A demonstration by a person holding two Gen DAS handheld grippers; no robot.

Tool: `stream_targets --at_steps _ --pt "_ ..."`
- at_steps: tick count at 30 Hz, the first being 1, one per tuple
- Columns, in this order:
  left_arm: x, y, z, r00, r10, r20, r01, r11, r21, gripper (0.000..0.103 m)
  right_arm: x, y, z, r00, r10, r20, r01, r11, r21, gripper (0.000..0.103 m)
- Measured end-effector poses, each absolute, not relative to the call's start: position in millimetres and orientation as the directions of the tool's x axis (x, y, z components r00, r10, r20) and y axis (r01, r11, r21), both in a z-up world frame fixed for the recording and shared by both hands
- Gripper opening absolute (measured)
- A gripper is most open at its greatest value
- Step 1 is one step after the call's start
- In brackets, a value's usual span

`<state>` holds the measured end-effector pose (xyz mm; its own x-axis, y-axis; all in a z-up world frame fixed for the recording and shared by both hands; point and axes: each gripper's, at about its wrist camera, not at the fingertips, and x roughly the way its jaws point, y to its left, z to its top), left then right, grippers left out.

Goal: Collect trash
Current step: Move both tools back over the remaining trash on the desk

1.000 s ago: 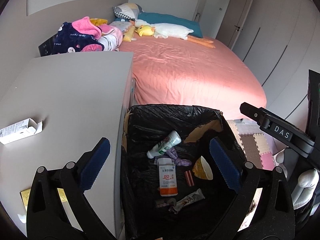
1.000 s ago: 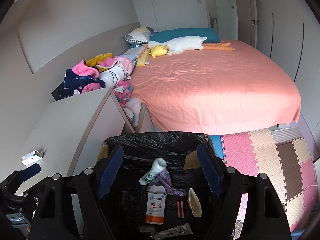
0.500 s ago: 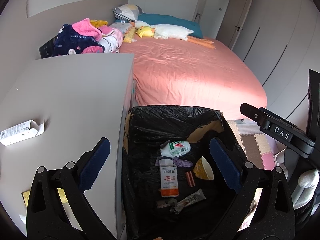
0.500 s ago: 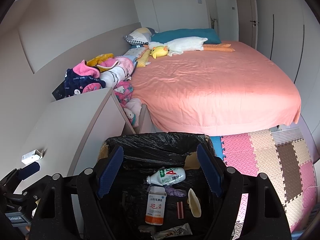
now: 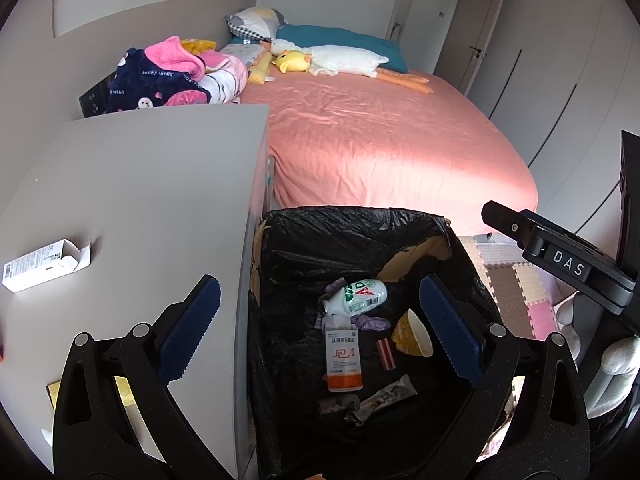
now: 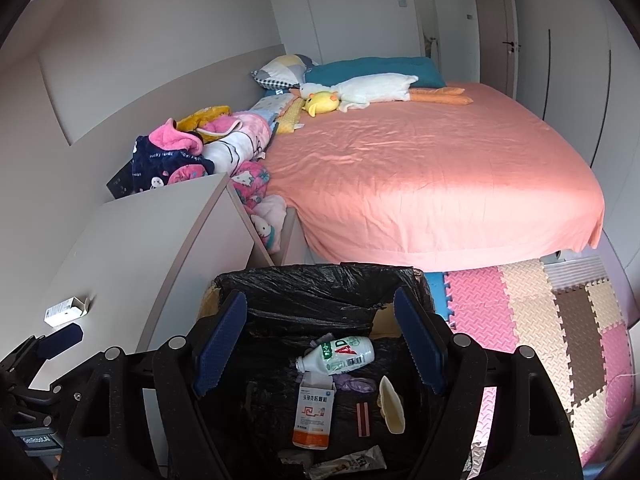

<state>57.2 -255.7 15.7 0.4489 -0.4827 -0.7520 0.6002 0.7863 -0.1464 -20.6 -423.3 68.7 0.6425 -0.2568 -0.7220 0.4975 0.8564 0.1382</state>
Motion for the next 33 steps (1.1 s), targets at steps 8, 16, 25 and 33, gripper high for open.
stream_targets --at_steps 8,16,25,33 --pt "57.7 -249.9 15.1 0.458 -0.464 -0.758 0.582 0.801 -0.138 0.096 -14.0 -416.0 67.1 0.646 -0.239 -0.725 0.476 0.868 0.138 0.077" --pt "57.7 -236.4 16.5 0.478 -0.445 -0.758 0.555 0.822 -0.132 0.096 -8.3 -401.8 68.1 0.656 -0.213 -0.724 0.434 0.891 0.131 0.077" --pt "55.0 -208.9 16.5 0.511 -0.405 -0.758 0.501 0.857 -0.119 0.096 0.9 -380.0 68.0 0.671 -0.168 -0.722 0.375 0.917 0.134 0.077" --pt "57.2 -167.7 14.5 0.545 -0.345 -0.764 0.417 0.902 -0.111 0.096 17.7 -344.6 64.1 0.68 -0.104 -0.726 0.293 0.946 0.138 0.077"
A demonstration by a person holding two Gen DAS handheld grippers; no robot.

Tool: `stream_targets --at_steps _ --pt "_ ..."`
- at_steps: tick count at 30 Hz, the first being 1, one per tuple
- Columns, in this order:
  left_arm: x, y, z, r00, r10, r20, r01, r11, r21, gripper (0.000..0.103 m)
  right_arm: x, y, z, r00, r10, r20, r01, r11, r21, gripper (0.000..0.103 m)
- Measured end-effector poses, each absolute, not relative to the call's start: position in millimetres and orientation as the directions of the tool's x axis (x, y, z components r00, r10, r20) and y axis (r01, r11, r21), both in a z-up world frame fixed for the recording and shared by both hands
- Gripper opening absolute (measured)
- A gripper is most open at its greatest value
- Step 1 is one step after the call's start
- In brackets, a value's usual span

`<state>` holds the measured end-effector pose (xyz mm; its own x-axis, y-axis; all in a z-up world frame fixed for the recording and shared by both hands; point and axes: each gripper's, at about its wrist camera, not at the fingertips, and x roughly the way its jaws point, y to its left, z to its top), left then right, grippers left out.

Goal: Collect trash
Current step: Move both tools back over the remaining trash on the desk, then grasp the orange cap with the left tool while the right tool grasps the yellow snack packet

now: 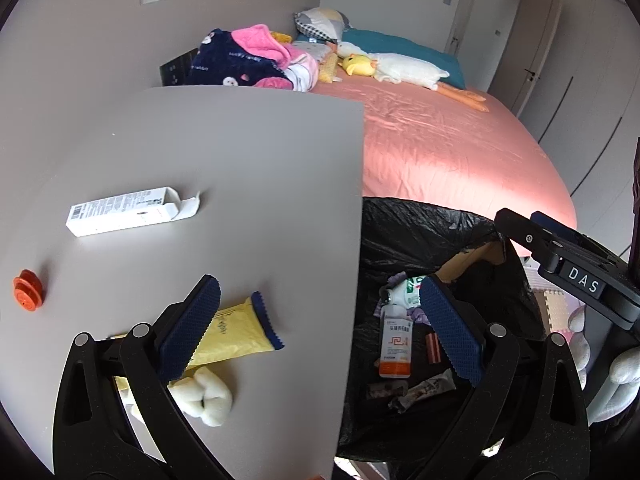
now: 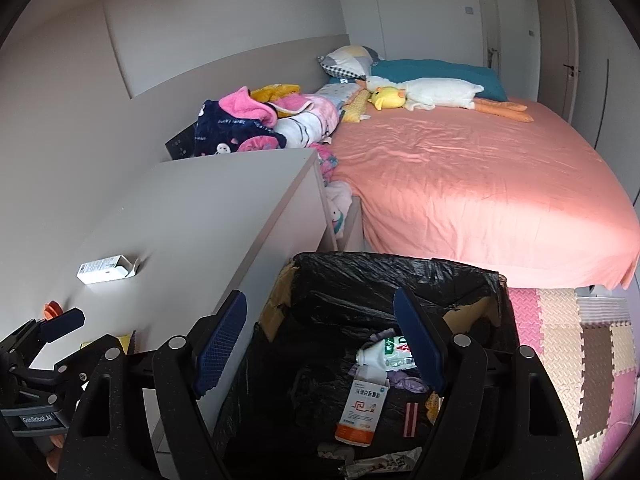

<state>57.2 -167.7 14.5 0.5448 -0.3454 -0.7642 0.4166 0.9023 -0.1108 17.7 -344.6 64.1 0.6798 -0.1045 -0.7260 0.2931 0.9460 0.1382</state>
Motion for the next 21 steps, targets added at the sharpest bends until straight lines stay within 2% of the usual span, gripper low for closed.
stream_targets --at_steps 21 --pt "67.4 -60.4 5.5 0.59 -0.189 -0.785 0.214 0.974 -0.074 0.096 52.0 -239.1 46.3 0.665 0.086 -0.741 0.013 0.992 0.126 0.077"
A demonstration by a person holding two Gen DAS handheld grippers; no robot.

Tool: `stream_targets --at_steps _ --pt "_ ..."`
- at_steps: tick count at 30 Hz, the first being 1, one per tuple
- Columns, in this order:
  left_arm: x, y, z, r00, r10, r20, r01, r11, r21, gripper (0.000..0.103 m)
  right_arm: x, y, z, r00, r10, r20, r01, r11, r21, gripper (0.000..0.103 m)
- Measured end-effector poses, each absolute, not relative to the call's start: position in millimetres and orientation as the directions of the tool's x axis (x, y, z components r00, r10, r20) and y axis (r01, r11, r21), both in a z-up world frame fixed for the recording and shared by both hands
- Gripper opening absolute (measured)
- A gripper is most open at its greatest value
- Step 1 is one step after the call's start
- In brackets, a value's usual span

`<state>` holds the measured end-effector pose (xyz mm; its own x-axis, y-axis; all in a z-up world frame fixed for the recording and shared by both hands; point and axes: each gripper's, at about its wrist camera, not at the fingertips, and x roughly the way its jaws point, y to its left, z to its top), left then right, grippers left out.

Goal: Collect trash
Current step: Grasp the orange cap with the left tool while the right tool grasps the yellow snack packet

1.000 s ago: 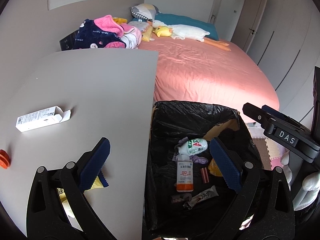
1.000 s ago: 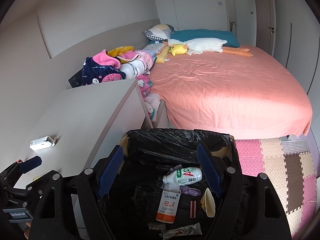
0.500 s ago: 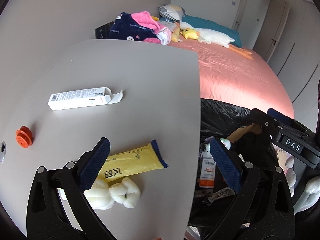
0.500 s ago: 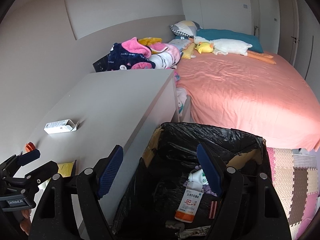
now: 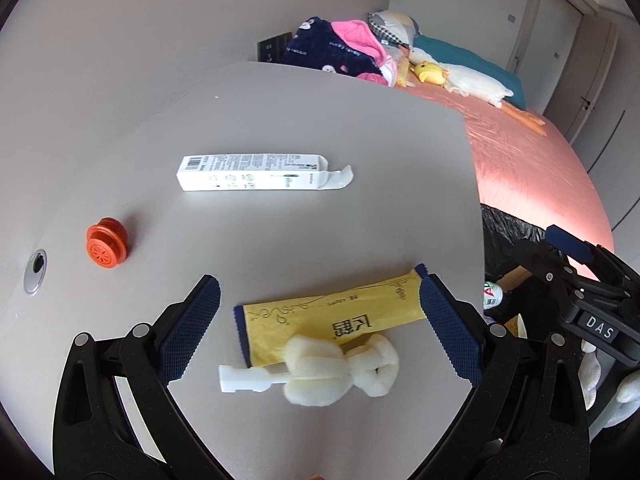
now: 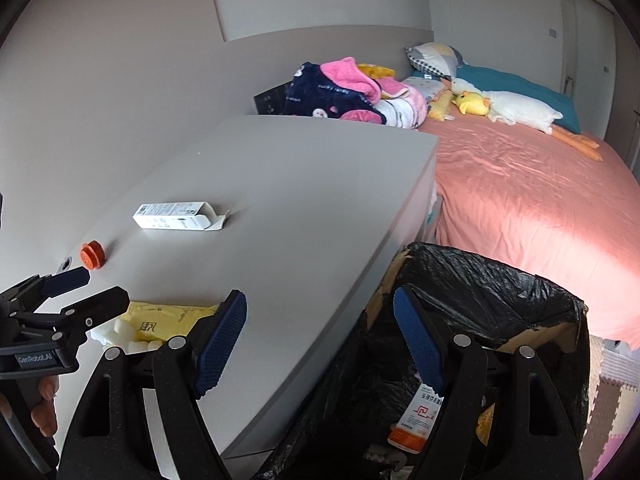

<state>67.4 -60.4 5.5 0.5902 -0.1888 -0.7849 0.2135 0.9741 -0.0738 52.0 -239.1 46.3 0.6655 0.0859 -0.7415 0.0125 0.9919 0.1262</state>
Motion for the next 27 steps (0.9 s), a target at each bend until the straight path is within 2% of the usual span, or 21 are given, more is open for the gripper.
stream_targets --at_steps 10,20,27 --pt "76.5 -8.4 -4.0 0.589 -0.118 -0.8 0.094 0.993 -0.077 0.096 66.7 -168.9 34.2 0.631 0.218 -0.745 -0.237 0.968 0.084 0.077" --pt "91.5 31.6 -16.2 0.572 -0.072 -0.817 -0.003 0.996 -0.09 0.096 85.5 -126.5 7.3 0.543 0.265 -0.796 -0.394 0.918 0.037 0.077" --pt "101.3 50.5 -24.3 0.565 -0.028 -0.825 -0.054 0.996 -0.07 0.096 83.8 -106.8 1.2 0.521 0.299 -0.799 -0.507 0.862 -0.008 0.077"
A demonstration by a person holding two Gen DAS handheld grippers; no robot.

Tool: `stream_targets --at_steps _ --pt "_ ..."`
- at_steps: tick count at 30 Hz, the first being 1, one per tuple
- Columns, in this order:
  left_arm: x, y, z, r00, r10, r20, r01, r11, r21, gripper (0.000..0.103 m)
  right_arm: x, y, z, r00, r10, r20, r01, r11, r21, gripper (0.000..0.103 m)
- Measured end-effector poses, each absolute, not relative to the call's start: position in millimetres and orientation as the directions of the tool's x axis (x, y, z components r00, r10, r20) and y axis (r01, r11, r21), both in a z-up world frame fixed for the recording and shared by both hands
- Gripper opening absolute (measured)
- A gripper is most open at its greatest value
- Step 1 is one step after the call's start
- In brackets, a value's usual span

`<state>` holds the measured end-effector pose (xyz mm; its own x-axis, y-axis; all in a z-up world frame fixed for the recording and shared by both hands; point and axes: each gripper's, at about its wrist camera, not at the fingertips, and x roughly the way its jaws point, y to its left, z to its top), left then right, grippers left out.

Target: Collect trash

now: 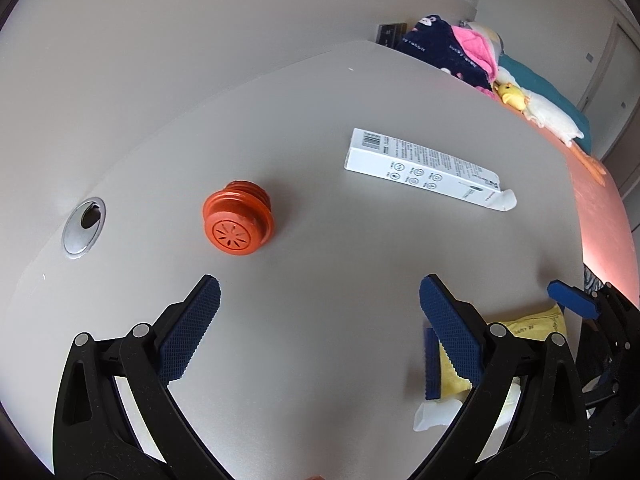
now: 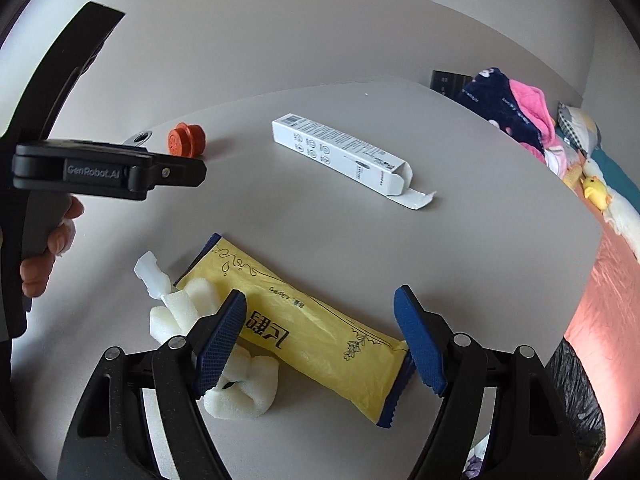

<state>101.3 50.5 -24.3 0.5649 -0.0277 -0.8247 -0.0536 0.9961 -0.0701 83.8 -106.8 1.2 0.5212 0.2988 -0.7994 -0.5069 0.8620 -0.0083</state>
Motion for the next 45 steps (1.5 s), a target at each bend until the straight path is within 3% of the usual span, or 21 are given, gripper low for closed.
stream_targets --at_steps 7,13,20,22,23,24,45 --pt "113.6 77.9 -34.1 0.56 0.017 -0.829 -0.122 0.991 -0.062 0.096 89.2 -102.7 -3.1 0.465 0.332 -0.82 -0.552 0.834 0.024 0.076" --pt "123.3 93.5 -44.4 0.562 0.046 -0.826 -0.159 0.986 -0.053 0.096 91.8 -103.1 -4.3 0.41 0.369 -0.834 -0.566 0.82 0.084 0.06" --pt "130.0 95.8 -47.0 0.572 0.056 -0.818 -0.144 0.989 -0.033 0.07 84.6 -98.9 -2.8 0.402 0.373 -0.836 -0.576 0.813 0.086 0.043" --pt "129.4 95.5 -46.3 0.576 0.063 -0.815 -0.14 0.99 -0.023 0.061 83.8 -99.7 -2.6 0.389 0.389 -0.835 -0.575 0.811 0.11 0.025" --pt "129.2 94.5 -45.7 0.581 0.061 -0.812 -0.132 0.991 -0.019 0.048 82.8 -100.1 -1.9 0.38 0.4 -0.834 -0.574 0.809 0.126 0.019" --pt "128.4 93.8 -44.9 0.583 0.059 -0.81 -0.124 0.992 -0.016 0.045 81.0 -99.1 -0.9 0.385 0.394 -0.834 -0.574 0.811 0.118 0.017" --pt "102.5 32.7 8.1 0.674 -0.054 -0.737 0.028 0.999 -0.047 0.045 65.6 -145.5 33.9 0.545 0.313 -0.778 -0.379 0.919 0.104 0.011"
